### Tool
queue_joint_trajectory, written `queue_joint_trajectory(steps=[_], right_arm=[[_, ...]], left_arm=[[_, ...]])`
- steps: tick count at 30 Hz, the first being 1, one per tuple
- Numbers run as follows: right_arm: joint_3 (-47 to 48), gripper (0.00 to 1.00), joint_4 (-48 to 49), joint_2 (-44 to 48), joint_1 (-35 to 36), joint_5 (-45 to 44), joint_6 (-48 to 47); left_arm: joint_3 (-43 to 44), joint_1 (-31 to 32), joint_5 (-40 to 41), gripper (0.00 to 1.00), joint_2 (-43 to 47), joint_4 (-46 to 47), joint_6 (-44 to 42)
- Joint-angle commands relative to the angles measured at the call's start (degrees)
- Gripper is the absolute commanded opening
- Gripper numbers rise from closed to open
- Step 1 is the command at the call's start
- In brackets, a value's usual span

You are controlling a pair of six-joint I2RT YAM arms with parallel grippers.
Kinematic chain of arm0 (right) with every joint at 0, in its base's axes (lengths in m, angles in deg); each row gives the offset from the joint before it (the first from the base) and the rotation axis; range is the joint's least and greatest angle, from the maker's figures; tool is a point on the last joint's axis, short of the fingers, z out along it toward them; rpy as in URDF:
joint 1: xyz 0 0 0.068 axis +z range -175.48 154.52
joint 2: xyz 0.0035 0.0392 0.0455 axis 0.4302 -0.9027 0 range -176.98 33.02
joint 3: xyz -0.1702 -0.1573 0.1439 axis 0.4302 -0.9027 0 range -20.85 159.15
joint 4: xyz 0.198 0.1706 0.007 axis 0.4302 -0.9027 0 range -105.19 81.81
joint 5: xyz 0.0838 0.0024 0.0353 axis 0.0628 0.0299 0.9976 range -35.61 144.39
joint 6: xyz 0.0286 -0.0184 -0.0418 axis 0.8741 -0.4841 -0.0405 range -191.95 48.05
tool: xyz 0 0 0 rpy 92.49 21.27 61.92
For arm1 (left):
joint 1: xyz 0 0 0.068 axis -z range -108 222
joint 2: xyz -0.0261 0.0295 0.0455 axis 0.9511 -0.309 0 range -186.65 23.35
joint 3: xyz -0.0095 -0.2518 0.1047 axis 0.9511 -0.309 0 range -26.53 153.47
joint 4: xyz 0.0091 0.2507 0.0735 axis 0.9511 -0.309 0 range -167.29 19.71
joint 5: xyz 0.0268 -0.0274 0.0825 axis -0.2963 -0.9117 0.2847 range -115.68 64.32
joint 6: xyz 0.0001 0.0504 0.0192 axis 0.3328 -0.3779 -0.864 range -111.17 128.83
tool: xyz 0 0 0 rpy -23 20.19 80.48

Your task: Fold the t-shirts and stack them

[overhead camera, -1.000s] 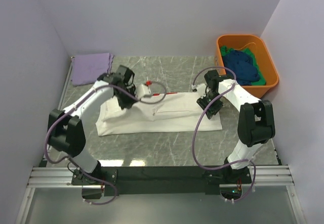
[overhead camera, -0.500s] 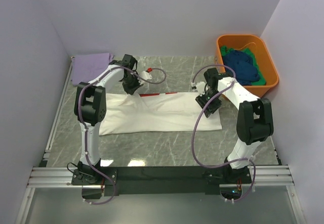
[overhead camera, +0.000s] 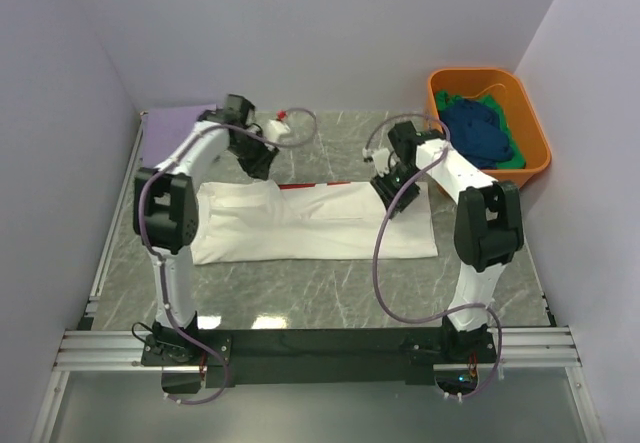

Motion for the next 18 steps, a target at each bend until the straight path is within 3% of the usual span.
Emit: queue_joint_trajectory(steps=[1,7,11,14,18], right_arm=[[9.39,0.46,1.78,-1.49,2.47,5.54,1.63],[32.50,0.46,1.78,-13.52,7.22,12.49,4.27],[46.73,0.47,4.50,-22.83,12.93,14.07,5.23],[49.49,0.48,11.93,-25.93,15.83,13.91,8.56],[46.08,0.46,23.12,-26.99,18.91,10.65,13.05]], left_arm=[[1.60,-10.38,-12.69,0.35,6.84,-4.78,7.84],[-5.77,-20.24,-12.29,0.35,10.01,-2.43,12.86],[-7.26,-23.06,-14.38,0.35,7.99,-1.91,15.15],[-9.72,-23.95,-16.50,0.36,7.46,0.20,17.26],[-13.67,-24.04,-17.56,0.36,8.60,3.01,19.36]])
